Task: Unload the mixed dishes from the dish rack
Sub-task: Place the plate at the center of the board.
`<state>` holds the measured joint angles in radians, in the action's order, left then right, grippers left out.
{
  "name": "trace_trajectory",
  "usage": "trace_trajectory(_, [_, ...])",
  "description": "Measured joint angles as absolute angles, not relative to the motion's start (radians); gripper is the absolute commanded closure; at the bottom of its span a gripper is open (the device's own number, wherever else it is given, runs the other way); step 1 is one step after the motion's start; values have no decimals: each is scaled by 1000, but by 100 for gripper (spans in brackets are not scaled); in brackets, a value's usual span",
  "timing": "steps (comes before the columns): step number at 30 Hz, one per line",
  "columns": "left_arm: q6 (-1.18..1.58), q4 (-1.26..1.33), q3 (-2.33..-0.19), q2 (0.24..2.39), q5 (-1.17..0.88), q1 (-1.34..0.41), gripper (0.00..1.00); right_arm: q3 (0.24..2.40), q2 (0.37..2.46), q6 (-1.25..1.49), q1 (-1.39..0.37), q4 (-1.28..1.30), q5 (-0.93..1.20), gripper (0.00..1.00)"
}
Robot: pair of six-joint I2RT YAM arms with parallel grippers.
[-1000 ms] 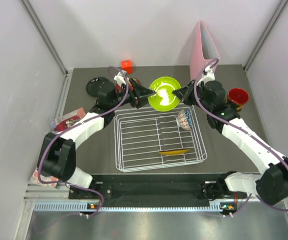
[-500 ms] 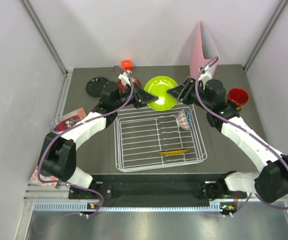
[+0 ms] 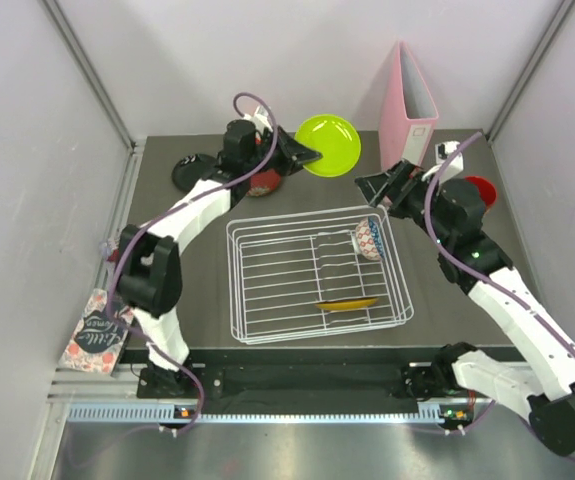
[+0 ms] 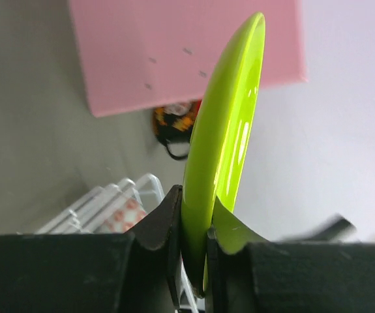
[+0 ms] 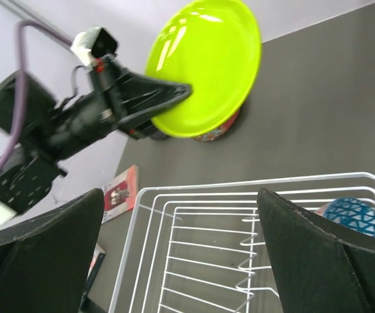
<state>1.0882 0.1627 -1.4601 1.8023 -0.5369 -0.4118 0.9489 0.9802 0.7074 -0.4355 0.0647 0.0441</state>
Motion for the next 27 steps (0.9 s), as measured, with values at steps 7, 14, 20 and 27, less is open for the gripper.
trace_trajectory(7, [1005, -103, -1851, 2151, -424, -408, 100, 949, 929, 644, -435, 134, -17, 0])
trace_trajectory(14, [936, -327, -2156, 2415, -320, -402, 100, 949, 914, 609, -435, 171, -30, 0])
trace_trajectory(20, [921, -404, -2238, 2526, -290, -386, 100, 940, 908, 600, -435, 185, -30, 0])
trace_trajectory(27, [944, -412, -2259, 2577, -312, -375, 61, 940, 907, 593, -435, 188, -30, 0])
